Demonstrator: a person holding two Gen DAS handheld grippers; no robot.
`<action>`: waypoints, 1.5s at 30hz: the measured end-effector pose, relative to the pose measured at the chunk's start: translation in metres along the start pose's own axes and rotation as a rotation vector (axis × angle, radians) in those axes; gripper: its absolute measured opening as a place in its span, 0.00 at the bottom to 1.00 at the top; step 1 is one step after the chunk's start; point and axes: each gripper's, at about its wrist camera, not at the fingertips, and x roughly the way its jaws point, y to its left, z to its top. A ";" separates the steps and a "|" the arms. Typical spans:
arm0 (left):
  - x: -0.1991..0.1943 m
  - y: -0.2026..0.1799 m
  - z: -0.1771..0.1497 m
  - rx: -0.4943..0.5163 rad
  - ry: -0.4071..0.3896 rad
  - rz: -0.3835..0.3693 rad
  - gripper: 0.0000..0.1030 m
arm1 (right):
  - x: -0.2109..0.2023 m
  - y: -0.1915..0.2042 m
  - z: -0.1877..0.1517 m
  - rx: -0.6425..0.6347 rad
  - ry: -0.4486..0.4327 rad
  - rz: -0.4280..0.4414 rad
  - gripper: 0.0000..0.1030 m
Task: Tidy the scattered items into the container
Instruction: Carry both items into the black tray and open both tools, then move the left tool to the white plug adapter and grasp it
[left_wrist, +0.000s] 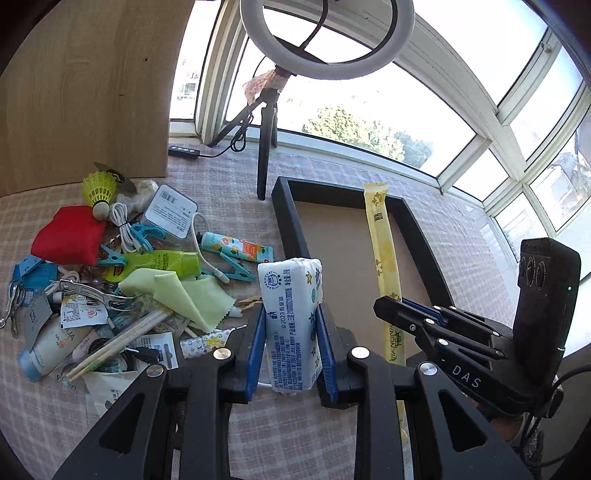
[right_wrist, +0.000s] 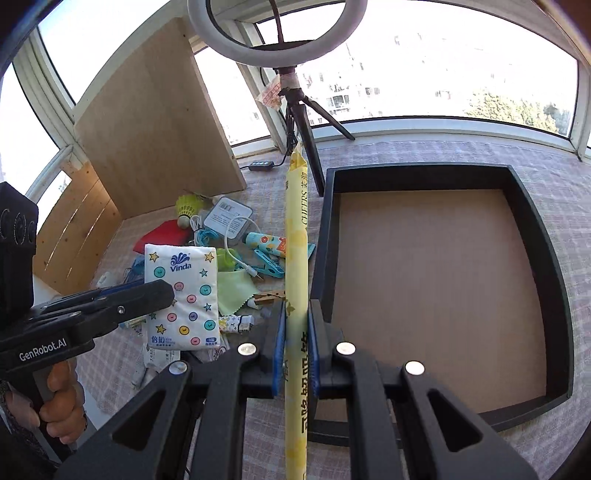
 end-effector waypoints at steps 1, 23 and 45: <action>0.007 -0.008 -0.001 0.004 0.011 -0.018 0.25 | -0.004 -0.013 0.000 0.016 -0.004 -0.027 0.11; 0.071 -0.095 0.003 0.104 0.046 -0.008 0.86 | -0.034 -0.115 0.036 0.055 -0.089 -0.274 0.76; -0.049 0.041 -0.012 -0.007 -0.089 0.194 0.86 | -0.008 -0.020 0.029 -0.057 -0.068 -0.075 0.76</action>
